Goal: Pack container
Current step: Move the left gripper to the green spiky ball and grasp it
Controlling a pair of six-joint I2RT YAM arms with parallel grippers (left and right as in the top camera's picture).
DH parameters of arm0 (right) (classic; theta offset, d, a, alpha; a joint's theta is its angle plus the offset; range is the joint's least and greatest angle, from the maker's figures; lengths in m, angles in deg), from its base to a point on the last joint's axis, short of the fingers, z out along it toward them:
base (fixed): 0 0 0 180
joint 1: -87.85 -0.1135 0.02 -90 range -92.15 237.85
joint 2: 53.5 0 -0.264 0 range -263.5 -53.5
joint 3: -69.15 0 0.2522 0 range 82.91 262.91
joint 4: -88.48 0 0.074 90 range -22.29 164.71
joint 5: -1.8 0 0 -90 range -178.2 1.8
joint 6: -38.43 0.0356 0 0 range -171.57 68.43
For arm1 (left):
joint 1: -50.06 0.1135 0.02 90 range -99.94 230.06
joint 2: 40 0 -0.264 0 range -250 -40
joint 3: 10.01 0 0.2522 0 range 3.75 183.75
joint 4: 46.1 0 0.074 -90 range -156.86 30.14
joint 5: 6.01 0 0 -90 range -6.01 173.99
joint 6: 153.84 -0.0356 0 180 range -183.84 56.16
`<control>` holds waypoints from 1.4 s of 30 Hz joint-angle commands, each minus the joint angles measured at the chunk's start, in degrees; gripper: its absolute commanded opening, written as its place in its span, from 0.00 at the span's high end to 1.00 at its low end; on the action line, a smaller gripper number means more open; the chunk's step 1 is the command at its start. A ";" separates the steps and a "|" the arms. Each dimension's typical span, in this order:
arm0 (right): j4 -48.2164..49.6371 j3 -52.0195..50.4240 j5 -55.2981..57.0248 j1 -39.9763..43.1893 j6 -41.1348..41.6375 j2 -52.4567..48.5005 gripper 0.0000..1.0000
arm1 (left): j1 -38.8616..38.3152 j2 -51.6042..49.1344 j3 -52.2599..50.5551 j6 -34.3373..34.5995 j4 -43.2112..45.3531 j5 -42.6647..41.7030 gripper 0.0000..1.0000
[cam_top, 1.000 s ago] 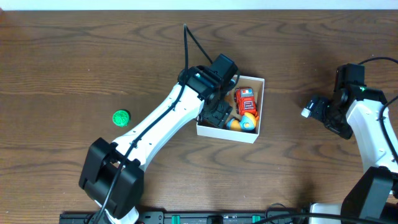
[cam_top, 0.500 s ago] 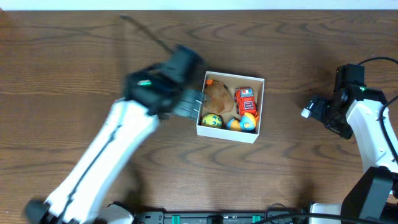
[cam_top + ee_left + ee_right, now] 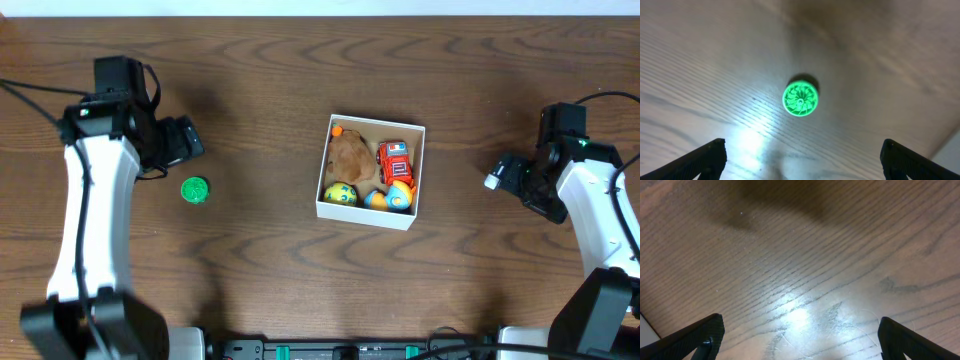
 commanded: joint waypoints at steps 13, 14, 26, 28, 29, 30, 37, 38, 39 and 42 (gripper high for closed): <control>-0.09 0.35 -0.13 0.26 -0.74 0.26 0.01 | 1.33 -20.55 -3.91 -1.07 5.27 -4.20 0.02; -0.11 0.35 -0.13 0.26 -0.74 0.26 0.01 | 1.33 -21.14 -3.91 -1.07 5.33 -4.17 0.02; -0.13 0.35 -0.13 0.26 -1.20 0.26 0.01 | 1.33 -24.94 -3.91 -1.05 5.97 -4.17 0.02; -0.11 0.37 -0.13 0.26 -1.20 0.26 0.01 | 1.33 -24.94 -3.91 -1.05 5.90 -4.17 0.03; -0.11 0.37 -0.13 0.26 -1.20 0.26 0.01 | 1.33 -24.94 -3.91 -1.05 5.90 -4.17 0.06; -0.11 0.35 -0.13 0.26 -1.20 0.26 0.01 | 1.33 -24.94 -3.91 -1.07 5.86 -4.17 0.13; -0.11 0.35 -0.13 0.26 -1.36 0.26 0.01 | 1.33 -24.94 -3.91 -1.05 5.86 -4.17 0.38; -0.11 0.37 -0.13 0.26 -1.33 0.26 0.01 | 1.33 -24.92 -3.91 -1.05 5.86 -4.17 0.41; -0.11 0.37 -0.13 0.26 -1.33 0.26 0.01 | 1.33 -24.92 -3.91 -1.05 5.88 -4.17 0.45; -0.11 0.35 -0.13 0.26 -1.33 0.26 0.01 | 1.33 -24.92 -3.89 -1.05 5.90 -4.20 0.49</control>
